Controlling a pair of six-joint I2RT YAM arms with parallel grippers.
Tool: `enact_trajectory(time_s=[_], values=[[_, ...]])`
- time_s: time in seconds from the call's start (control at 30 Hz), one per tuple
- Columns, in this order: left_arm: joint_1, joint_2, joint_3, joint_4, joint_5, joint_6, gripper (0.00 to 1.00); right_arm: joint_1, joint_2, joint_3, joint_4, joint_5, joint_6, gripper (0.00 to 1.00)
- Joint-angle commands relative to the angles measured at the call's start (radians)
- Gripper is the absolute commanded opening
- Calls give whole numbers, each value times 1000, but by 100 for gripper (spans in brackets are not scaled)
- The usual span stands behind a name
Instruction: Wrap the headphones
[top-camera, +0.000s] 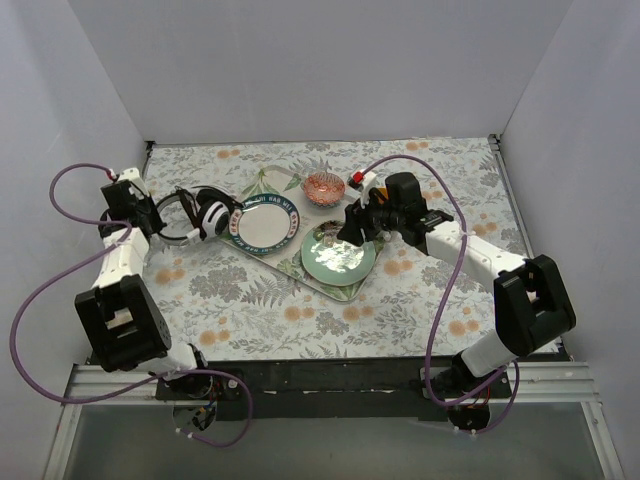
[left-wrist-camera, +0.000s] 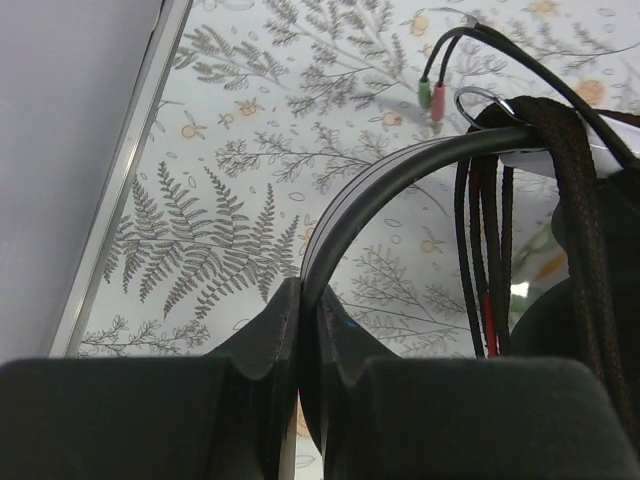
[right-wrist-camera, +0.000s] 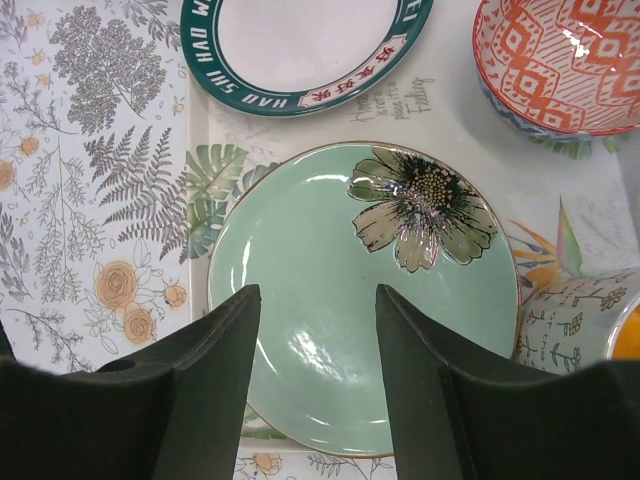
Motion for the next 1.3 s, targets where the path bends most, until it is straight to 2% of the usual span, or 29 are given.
enact_trajectory(time_s=[0.0, 0.13, 0.43, 0.6, 0.63, 0.67, 0.73, 0.77, 0.8, 0.9, 1.1, 1.23, 1.27], values=[[57, 75, 13, 143, 47, -53, 0, 4, -43, -20, 1, 0, -27, 58], [106, 146, 21, 182, 55, -63, 0, 4, -54, -23, -2, 0, -36, 59], [109, 245, 40, 257, 21, -80, 0, 4, -62, -22, -6, 2, -45, 59], [110, 377, 113, 219, -45, -81, 0, 4, -60, -23, -7, 0, -45, 59], [111, 394, 127, 209, -44, -83, 3, 4, -62, -22, -7, 2, -45, 58], [111, 412, 142, 193, -42, -86, 13, 4, -63, -25, -7, 3, -45, 59], [111, 416, 142, 183, -30, -89, 27, 4, -66, -25, -7, 6, -48, 58], [113, 410, 135, 180, -24, -90, 39, 4, -71, -25, -7, 8, -48, 59], [113, 394, 127, 179, -18, -89, 58, 5, -73, -28, -7, 10, -50, 59], [114, 351, 107, 174, -33, -77, 76, 4, -82, -28, -7, 11, -50, 59], [114, 243, 92, 134, -48, -14, 85, 5, -91, -31, -7, 13, -48, 59], [111, 144, 95, 47, 28, 73, 98, 4, -116, -45, -7, 52, -45, 61], [105, 112, 101, -11, 48, 94, 98, 5, -131, -46, -34, 92, -43, 62]])
